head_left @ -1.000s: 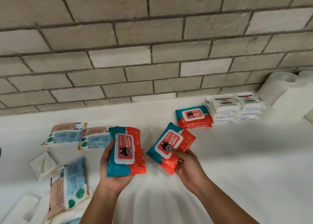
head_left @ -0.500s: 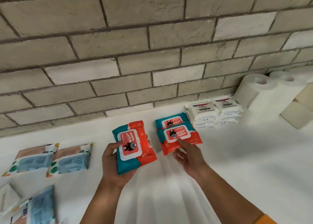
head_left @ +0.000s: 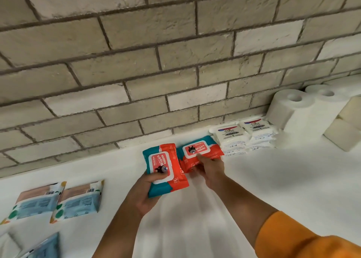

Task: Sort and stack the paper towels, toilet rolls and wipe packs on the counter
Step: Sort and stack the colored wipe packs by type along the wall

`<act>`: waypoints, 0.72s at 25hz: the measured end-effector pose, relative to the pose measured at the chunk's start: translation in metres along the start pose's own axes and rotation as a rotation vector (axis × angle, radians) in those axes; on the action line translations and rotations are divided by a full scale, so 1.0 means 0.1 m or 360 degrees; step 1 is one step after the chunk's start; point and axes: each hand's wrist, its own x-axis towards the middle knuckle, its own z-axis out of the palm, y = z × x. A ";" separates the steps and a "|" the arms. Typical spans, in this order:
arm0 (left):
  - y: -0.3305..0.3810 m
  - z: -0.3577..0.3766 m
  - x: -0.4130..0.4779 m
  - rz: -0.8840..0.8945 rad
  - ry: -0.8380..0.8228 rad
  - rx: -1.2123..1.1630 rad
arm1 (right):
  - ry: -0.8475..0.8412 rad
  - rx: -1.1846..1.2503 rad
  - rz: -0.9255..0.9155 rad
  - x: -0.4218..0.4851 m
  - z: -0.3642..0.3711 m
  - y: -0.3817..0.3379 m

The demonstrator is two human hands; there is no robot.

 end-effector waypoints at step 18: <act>0.04 0.66 0.95 0.0362 0.0593 0.0626 | 0.0079 0.0260 0.0344 0.02 -0.17 -0.13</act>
